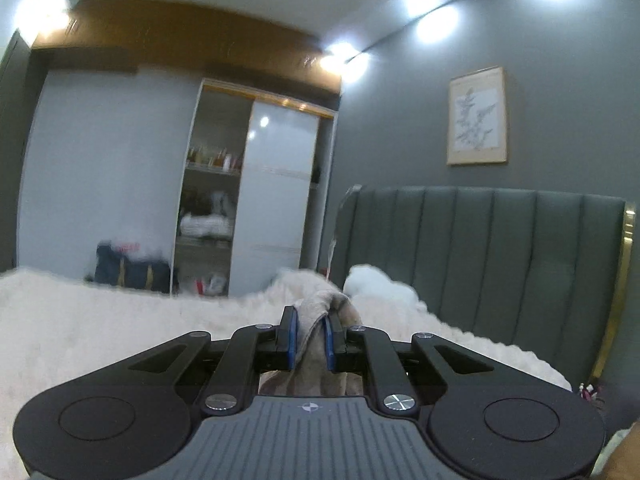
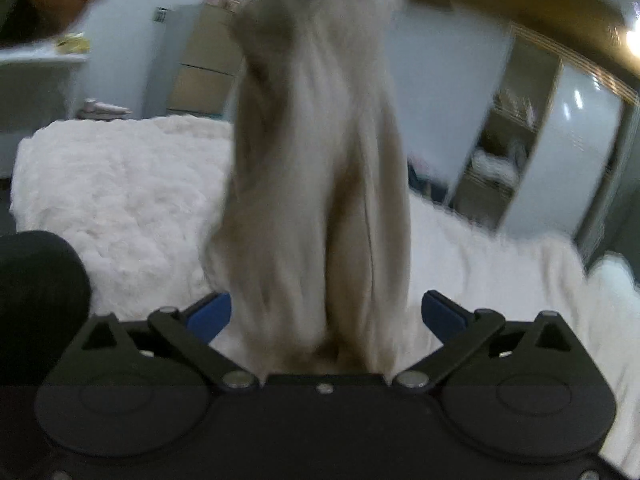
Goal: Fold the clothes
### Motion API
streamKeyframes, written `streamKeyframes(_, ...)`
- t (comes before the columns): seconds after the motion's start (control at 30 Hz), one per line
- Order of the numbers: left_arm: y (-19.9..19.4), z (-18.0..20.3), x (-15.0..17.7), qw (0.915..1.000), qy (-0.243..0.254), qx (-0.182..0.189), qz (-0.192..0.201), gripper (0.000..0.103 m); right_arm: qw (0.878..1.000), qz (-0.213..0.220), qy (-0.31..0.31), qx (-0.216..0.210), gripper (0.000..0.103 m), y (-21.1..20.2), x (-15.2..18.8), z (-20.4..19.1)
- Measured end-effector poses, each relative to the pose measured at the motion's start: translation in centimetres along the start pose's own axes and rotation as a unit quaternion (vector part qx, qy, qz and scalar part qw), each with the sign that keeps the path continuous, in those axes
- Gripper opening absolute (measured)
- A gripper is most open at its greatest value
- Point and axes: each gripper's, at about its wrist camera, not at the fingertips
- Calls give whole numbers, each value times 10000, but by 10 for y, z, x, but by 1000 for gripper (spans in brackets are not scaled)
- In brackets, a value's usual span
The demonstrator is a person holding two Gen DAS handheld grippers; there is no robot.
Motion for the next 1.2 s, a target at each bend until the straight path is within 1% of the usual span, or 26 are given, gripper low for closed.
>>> streamKeyframes(0.07,-7,-2,14,9996,-270,22,-105,12,9996,-40,-234,-130,87,6,2,-9)
streamKeyframes(0.1,-7,-3,17,9995,-289,30,-117,12,9993,-115,-285,-191,69,9,4,-11)
streamKeyframes(0.13,-11,-2,21,9996,-254,34,-124,12,9989,-224,-352,-211,46,13,7,-12)
streamKeyframes(0.17,-13,-3,22,9997,-212,31,-139,12,9983,-340,-430,-199,33,17,10,-13)
streamKeyframes(0.2,-15,-4,23,9997,-170,27,-155,12,9980,-391,-468,-167,9,18,12,-14)
streamKeyframes(0.23,-18,-6,23,9997,-157,43,-185,12,9978,-423,-488,-141,0,18,13,-14)
streamKeyframes(0.33,-23,-11,23,9997,-147,34,-176,12,9987,-295,-342,-221,0,13,10,-4)
streamKeyframes(0.37,-23,-11,23,9998,-138,35,-170,12,9986,-261,-390,-230,4,14,9,-2)
streamKeyframes(0.4,-23,-11,22,9998,-126,22,-148,12,9982,-240,-500,-231,16,14,9,-2)
streamKeyframes(0.43,-23,-11,20,9999,-112,16,-123,12,9964,-249,-792,-192,34,14,11,-6)
streamKeyframes(0.47,-24,-10,20,9999,-96,28,-120,12,9942,-262,-1033,-152,43,14,14,-9)
streamKeyframes(0.5,-24,-9,20,9999,-80,42,-120,12,9927,-251,-1167,-181,54,13,17,-11)
streamKeyframes(0.53,-25,-8,20,9999,-64,56,-120,12,9894,-273,-1399,-290,55,14,22,-14)
streamKeyframes(0.6,-24,-4,21,9998,47,106,-153,12,9845,-379,-1646,-475,55,20,26,-20)
streamKeyframes(0.67,-25,-2,22,9998,86,122,-163,12,9801,-397,-1886,-467,55,29,28,-25)
streamKeyframes(0.73,-25,-1,24,9997,59,160,-180,12,9781,-531,-1952,-479,57,46,28,-27)
streamKeyframes(0.77,-25,-2,24,9997,65,147,-184,13,9772,-562,-1975,-542,56,53,26,-27)
streamKeyframes(0.8,-25,-2,25,9997,75,132,-188,13,9754,-604,-2017,-652,47,61,27,-26)
streamKeyframes(0.83,-25,-3,27,9997,111,88,-216,13,9739,-636,-2038,-776,27,63,26,-26)
streamKeyframes(0.9,-25,-6,29,9995,141,35,-278,13,9731,-689,-1950,-1011,0,63,22,-24)
streamKeyframes(0.97,-26,-9,31,9994,170,-15,-299,13,9749,-544,-1836,-1140,0,55,17,-16)
streamKeyframes(1.03,-29,-16,31,9993,211,-117,-300,13,9778,-457,-1735,-1083,0,49,14,-10)
streamKeyframes(1.17,-36,-34,22,9989,259,-310,-221,13,9924,-53,-1060,-628,0,16,-14,39)
streamKeyframes(1.2,-37,-38,17,9989,261,-344,-190,13,9940,44,-947,-539,0,9,-20,48)
Point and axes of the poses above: each gripper's, at about its wrist camera, not at the fingertips, and y roughly the way its jaws point, z to its right, x to its underside, and after that the axes turned 4 degrees about -z, right-handed
